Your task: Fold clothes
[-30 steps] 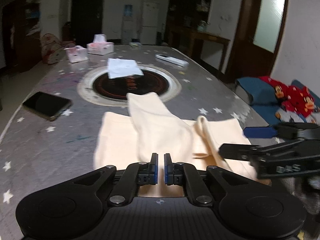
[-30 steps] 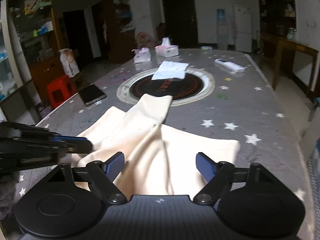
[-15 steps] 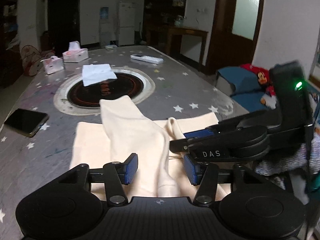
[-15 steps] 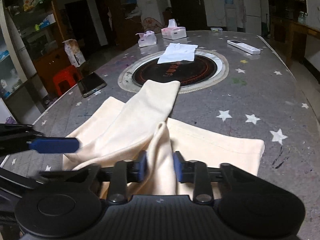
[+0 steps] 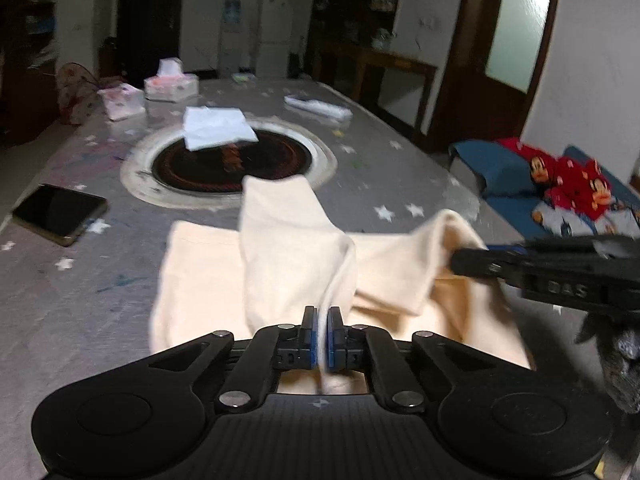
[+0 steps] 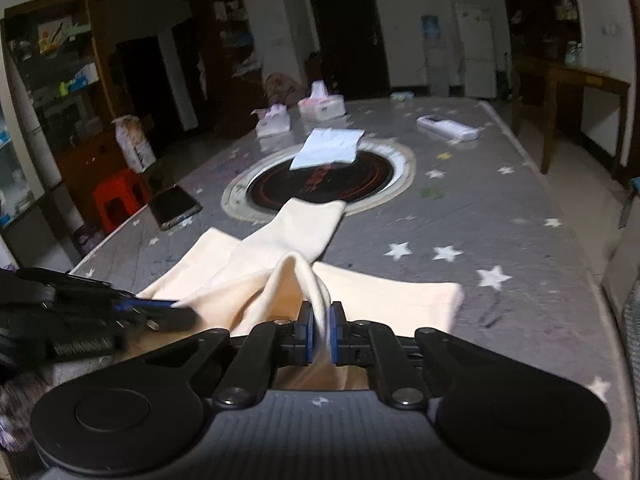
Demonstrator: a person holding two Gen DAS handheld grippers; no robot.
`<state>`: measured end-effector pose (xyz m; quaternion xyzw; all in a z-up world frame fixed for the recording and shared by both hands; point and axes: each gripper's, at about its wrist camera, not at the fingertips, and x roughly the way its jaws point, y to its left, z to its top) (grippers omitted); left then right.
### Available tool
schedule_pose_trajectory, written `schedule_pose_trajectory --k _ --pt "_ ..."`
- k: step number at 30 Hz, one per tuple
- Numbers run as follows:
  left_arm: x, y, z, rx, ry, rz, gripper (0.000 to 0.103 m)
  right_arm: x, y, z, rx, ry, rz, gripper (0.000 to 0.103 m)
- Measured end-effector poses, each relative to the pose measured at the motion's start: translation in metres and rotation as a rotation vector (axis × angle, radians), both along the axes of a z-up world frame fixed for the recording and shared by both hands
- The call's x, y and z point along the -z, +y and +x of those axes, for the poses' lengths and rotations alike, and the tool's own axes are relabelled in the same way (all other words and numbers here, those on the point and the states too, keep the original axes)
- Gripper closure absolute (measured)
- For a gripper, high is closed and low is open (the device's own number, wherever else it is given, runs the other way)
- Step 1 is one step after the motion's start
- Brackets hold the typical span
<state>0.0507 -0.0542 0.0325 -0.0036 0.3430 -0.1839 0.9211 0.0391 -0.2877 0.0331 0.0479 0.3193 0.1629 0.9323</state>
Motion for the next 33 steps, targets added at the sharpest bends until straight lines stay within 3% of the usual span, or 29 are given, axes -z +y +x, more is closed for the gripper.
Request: schedule_pose_trajectory --k 6,13,14,18,19,25,29,33 --pt "-0.02 0.037 -0.02 -0.098 -0.045 -0.037 0.101 -0.017 -0.027 -0.037 0.083 -0.055 0.019 0.096" --pt "-0.029 0.026 -0.033 -0.034 -0.056 -0.035 0.095 -0.023 -0.053 -0.091 0.221 -0.109 0.051 0.096" --pt "-0.029 0.019 -0.032 -0.022 -0.057 -0.025 0.092 -0.022 -0.057 -0.099 0.248 -0.114 0.051 0.096" --pt "-0.024 -0.006 -0.021 0.014 -0.05 0.016 0.059 -0.017 -0.069 -0.128 0.338 -0.108 0.054 0.096" --pt "-0.021 -0.012 -0.018 0.017 -0.046 0.028 0.055 -0.015 -0.072 -0.134 0.359 -0.099 0.054 0.096" --pt "0.002 -0.038 0.004 0.037 0.006 0.103 0.055 0.004 -0.084 -0.152 0.415 -0.02 0.04 0.088" --pt "0.014 -0.044 0.012 0.033 0.028 0.14 0.056 0.005 -0.091 -0.162 0.431 -0.024 0.047 0.071" --pt "0.022 -0.039 0.017 0.035 0.06 0.136 0.089 -0.001 -0.09 -0.165 0.415 -0.054 0.05 0.058"
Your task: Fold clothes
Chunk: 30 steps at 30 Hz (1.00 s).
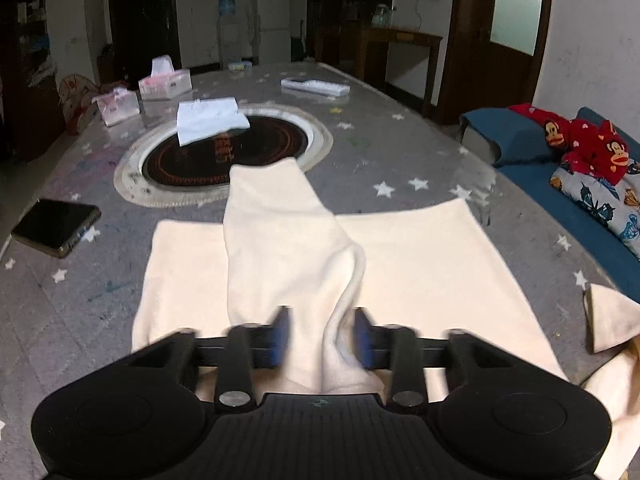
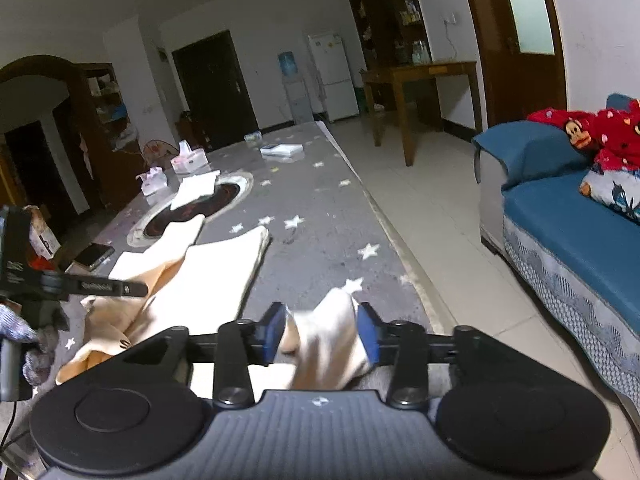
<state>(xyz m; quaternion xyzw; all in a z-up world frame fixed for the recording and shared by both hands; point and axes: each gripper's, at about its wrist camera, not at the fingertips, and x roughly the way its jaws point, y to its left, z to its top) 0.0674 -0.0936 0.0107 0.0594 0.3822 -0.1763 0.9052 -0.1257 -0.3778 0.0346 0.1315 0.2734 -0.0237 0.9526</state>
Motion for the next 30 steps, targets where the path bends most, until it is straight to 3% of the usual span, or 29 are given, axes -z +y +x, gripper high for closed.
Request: schedule_pose_trajectory --k 1,7,15,21,26,30 --pt "0.0 0.002 -0.001 0.0 -0.002 -0.007 0.094 -0.002 0.001 0.001 -0.01 -0.008 0.002 0.056" --pt "-0.027 0.034 -0.022 -0.064 -0.078 -0.083 0.099 0.001 0.019 0.016 -0.103 -0.001 -0.013 0.048" --pt "-0.058 0.123 -0.093 -0.279 -0.178 -0.188 0.1 0.023 0.043 0.04 -0.181 0.067 -0.033 0.045" --pt "-0.024 0.175 -0.136 -0.43 -0.067 -0.141 0.099 0.041 0.045 0.043 -0.186 0.122 -0.042 0.043" --pt "-0.01 0.187 -0.145 -0.471 0.001 -0.107 0.086 0.037 0.049 0.038 -0.203 0.12 -0.076 0.042" --pt "-0.024 0.177 -0.144 -0.44 -0.059 -0.07 0.061 0.031 0.052 0.031 -0.217 0.115 -0.134 0.037"
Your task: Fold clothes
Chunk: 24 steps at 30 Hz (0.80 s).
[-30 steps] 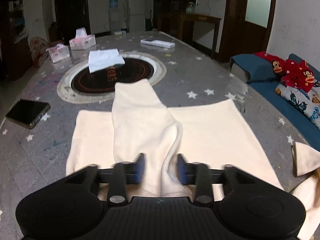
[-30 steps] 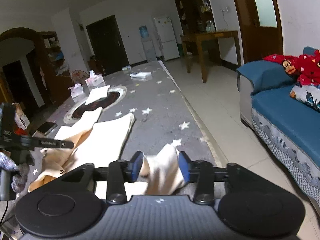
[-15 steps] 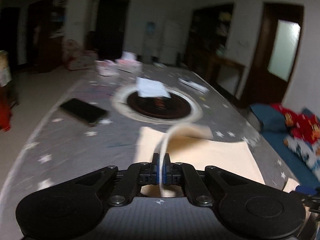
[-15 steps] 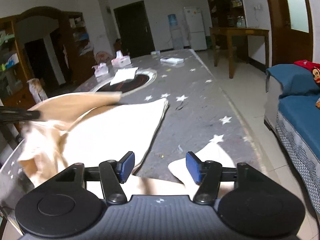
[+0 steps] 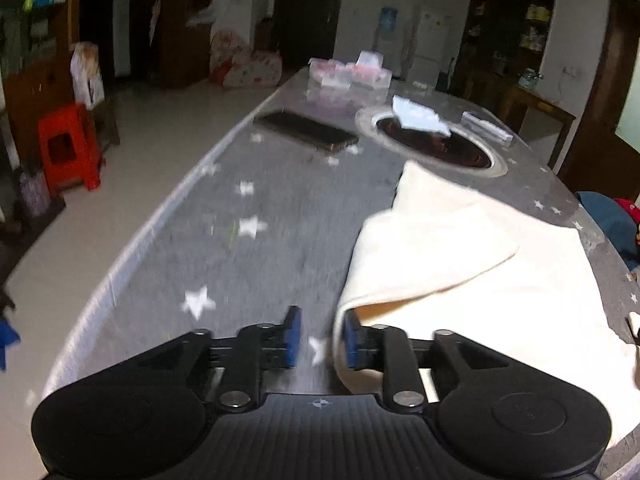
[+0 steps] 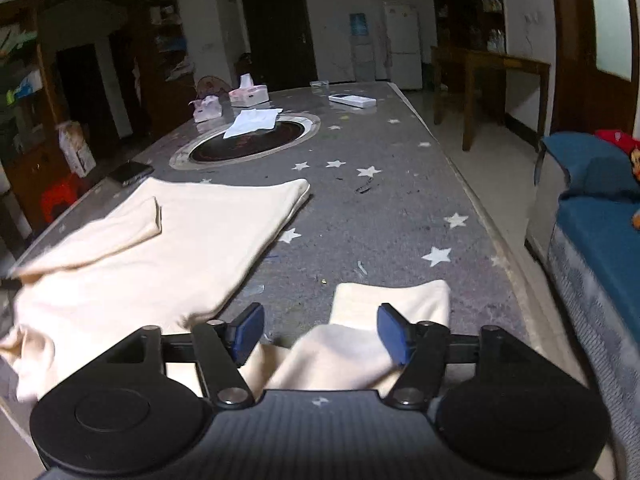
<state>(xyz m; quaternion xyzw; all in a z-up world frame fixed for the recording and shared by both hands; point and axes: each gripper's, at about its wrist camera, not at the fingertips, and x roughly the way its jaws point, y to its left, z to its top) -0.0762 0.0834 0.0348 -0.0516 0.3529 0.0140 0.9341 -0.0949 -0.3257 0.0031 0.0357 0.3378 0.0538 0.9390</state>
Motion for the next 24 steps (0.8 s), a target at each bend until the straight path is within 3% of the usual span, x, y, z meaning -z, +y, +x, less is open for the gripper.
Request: schedule_pose_trajectory --k 6,13,22,24 --pt "-0.002 -0.021 0.019 0.095 -0.029 0.044 0.052 0.007 -0.006 -0.007 0.015 0.02 -0.025 0.037" --pt "0.024 -0.034 0.038 0.137 0.053 0.052 0.054 0.01 -0.006 -0.004 -0.004 0.013 -0.112 0.039" --pt "0.028 -0.076 0.041 0.216 0.049 0.03 0.051 0.014 -0.044 0.033 0.091 -0.035 -0.212 0.038" --pt "0.028 -0.082 0.048 0.214 0.051 0.035 0.051 0.015 -0.05 0.049 0.126 -0.042 -0.266 0.043"
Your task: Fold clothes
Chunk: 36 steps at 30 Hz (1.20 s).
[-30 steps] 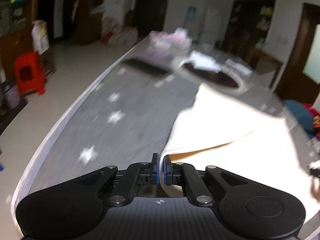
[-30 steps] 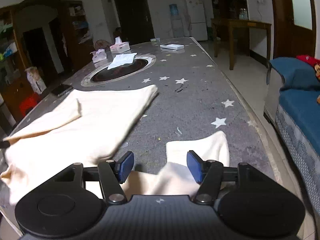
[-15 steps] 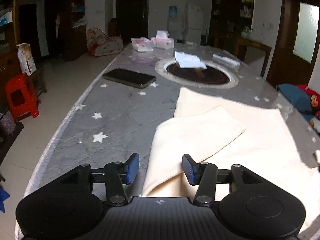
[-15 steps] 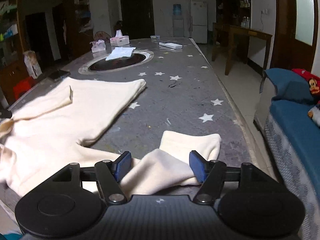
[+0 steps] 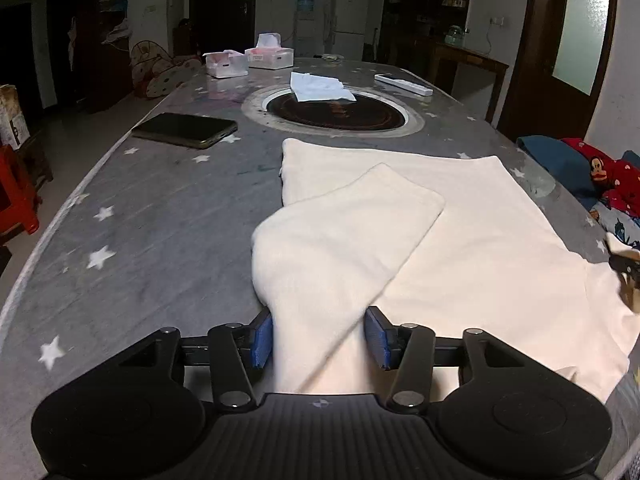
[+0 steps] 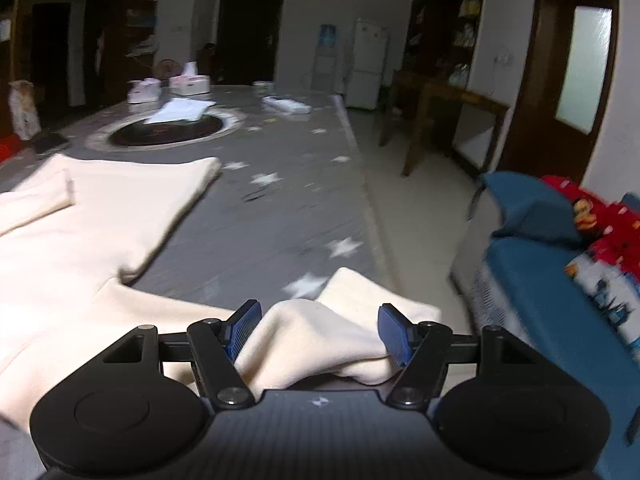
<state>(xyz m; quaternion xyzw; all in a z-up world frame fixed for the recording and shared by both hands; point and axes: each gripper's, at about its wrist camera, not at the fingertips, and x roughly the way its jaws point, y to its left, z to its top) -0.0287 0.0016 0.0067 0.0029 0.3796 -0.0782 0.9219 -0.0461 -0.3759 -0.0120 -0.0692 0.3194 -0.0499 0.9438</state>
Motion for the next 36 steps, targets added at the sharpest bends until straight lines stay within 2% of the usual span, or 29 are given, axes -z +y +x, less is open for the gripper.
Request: schedule_pose_trajectory --k 2,6,9,13,16,20,24,27,31,34,36 --pt "0.0 -0.001 0.002 -0.005 0.003 0.008 0.051 -0.002 -0.002 0.009 0.021 -0.002 -0.039 0.044" --pt "0.001 0.006 -0.001 -0.017 0.001 0.002 0.049 -0.016 0.004 0.008 -0.009 -0.048 -0.051 0.043" --pt "0.0 0.006 -0.001 -0.021 0.0 0.006 0.049 -0.014 0.007 0.001 -0.006 -0.029 -0.055 0.043" --pt "0.0 0.008 -0.001 -0.011 0.0 0.007 0.049 -0.004 -0.003 -0.015 0.089 -0.006 -0.074 0.043" --pt "0.0 0.009 -0.001 -0.012 0.0 0.004 0.049 -0.005 -0.019 -0.037 0.176 -0.01 -0.046 0.041" --pt "0.0 0.009 -0.002 -0.02 -0.002 0.002 0.049 -0.002 -0.04 -0.056 0.292 0.004 -0.08 0.041" --pt "0.001 0.012 -0.005 -0.03 -0.003 0.001 0.049 -0.004 -0.054 -0.066 0.333 -0.011 -0.034 0.04" --pt "0.001 0.015 -0.008 -0.041 -0.003 0.002 0.047 -0.013 -0.041 -0.068 0.26 -0.042 0.007 0.04" --pt "0.0 0.019 -0.012 -0.065 0.001 0.013 0.04 -0.023 -0.01 -0.062 0.091 -0.07 0.065 0.032" --pt "-0.001 0.024 -0.015 -0.087 0.007 0.018 0.036 -0.023 0.019 -0.05 -0.08 -0.047 0.12 0.024" --pt "-0.005 0.026 -0.019 -0.086 0.0 0.023 0.035 -0.022 0.04 -0.043 -0.178 -0.03 0.144 0.024"
